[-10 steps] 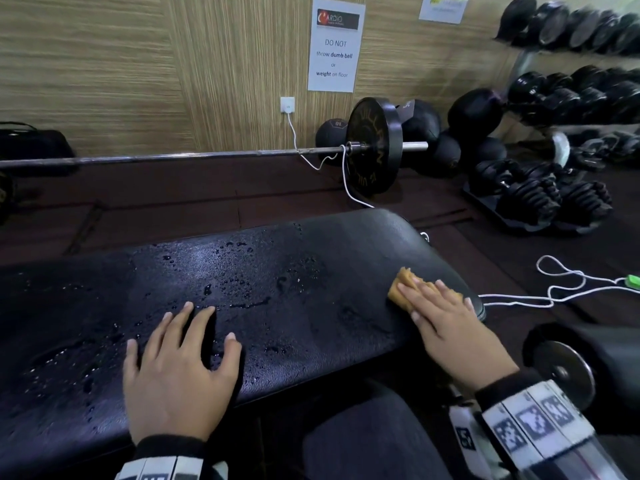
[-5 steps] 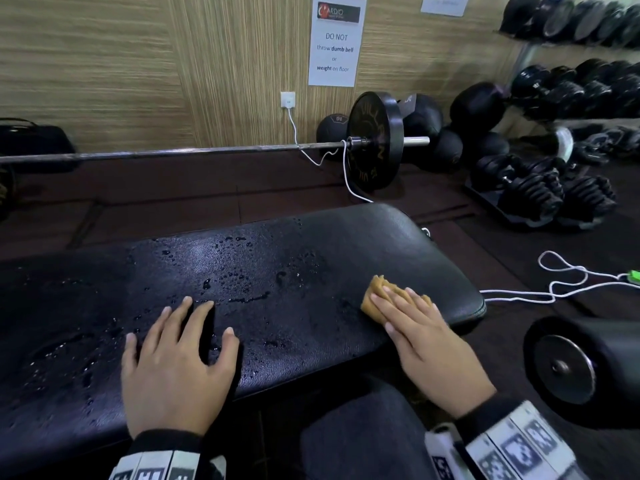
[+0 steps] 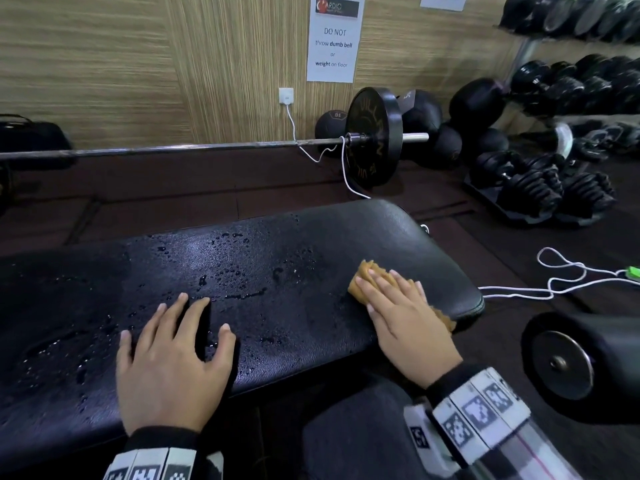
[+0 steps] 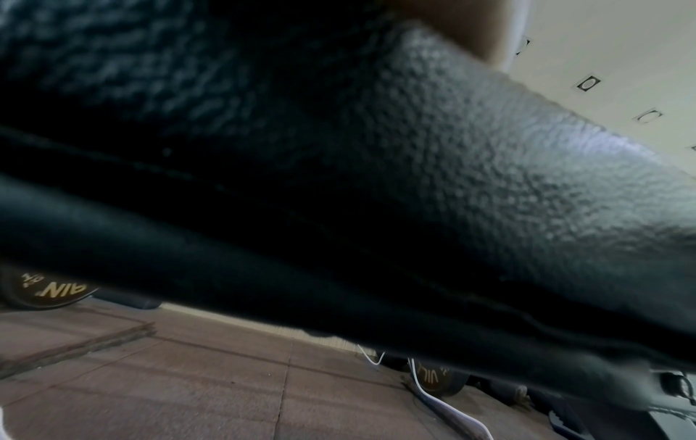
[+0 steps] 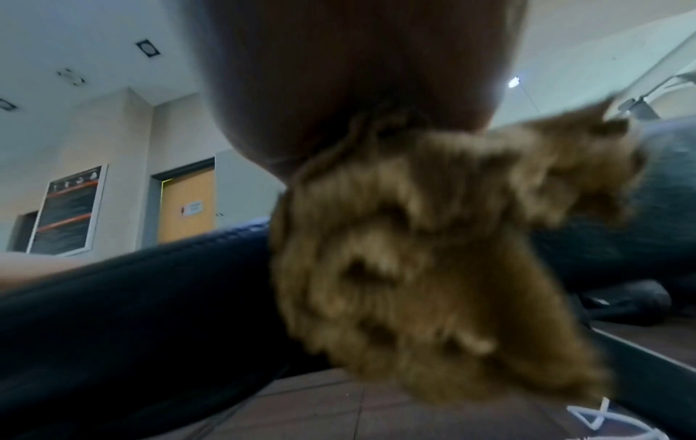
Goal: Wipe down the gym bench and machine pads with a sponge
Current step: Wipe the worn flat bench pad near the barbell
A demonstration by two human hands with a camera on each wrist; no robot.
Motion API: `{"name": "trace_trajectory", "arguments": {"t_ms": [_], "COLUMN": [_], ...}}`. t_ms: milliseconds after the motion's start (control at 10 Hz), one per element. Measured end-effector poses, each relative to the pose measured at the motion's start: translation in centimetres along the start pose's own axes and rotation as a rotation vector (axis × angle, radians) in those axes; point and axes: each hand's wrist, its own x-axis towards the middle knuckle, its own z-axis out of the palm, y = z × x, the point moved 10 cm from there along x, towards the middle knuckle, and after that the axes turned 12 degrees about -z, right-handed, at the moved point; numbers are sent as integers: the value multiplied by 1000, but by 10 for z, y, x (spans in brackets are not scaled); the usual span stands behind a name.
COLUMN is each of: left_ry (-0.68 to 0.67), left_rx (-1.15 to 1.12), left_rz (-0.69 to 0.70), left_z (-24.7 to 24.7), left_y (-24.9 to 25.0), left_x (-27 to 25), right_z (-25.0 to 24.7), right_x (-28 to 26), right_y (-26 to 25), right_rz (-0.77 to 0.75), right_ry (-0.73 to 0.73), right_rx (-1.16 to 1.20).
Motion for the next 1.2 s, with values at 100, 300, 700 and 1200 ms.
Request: {"name": "trace_trajectory", "arguments": {"t_ms": [100,300,700,1200], "left_ry": [9,28,9,4], "left_rx": [-3,-18,-1,20], "left_rz": [-3,-9,-10,-8], "left_z": [0,-2,0,2], "left_y": [0,0,0,0], "left_x": [0,1,0,1], "right_z": [-3,-4,13,6], "right_x": [-26,-36,14,12], "right_y": [-5,28,-81,-25], "right_rz": [-66,57,-176,-27], "right_ry": [63,44,-72,-125], "right_rx": [37,27,-9,43]}}
